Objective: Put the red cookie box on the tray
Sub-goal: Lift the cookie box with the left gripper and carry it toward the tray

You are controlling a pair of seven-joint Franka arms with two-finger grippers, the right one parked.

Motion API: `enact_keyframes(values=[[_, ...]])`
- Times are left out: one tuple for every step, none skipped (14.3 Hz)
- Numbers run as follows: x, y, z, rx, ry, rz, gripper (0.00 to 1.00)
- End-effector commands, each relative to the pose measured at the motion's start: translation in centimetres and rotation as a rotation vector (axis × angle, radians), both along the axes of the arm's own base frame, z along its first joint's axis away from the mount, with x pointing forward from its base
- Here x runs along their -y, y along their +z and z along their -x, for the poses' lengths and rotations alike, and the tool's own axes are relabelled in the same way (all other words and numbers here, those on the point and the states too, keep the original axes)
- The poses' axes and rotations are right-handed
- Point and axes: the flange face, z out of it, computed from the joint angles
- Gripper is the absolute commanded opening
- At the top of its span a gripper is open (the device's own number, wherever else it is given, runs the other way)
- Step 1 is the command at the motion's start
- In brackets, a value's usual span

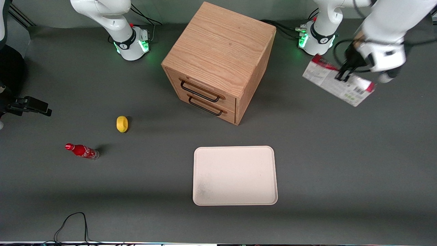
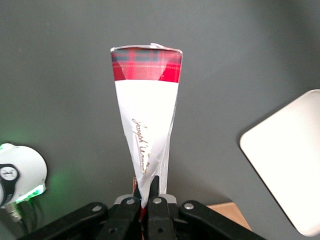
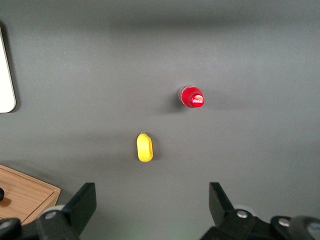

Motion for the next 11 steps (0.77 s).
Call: enact_keyframes(values=[[-0.1, 2.8, -2.8, 0.004, -0.072, 0.014, 0.00], [0.2, 2.6, -4.3, 0.005, -0.093, 0.017, 0.00], [1.3, 2.4, -5.9, 0.017, -0.127, 0.023, 0.00], [1.8, 2.4, -7.4, 0.023, -0.164, 0.026, 0.00], [2.3, 2.5, -9.0, 0.034, -0.216, 0.033, 0.00], [2.7, 2.4, -10.7, 0.035, -0.269, 0.041, 0.00], [3.5, 2.1, -12.2, 0.040, -0.309, 0.047, 0.00], [5.2, 1.2, -13.5, 0.030, -0.342, 0.049, 0.00], [6.9, 0.2, -14.9, 0.020, -0.398, 0.059, 0.00], [8.3, -0.8, -15.8, 0.014, -0.441, 0.073, 0.00], [10.0, -1.8, -16.6, 0.004, -0.468, 0.086, 0.00]])
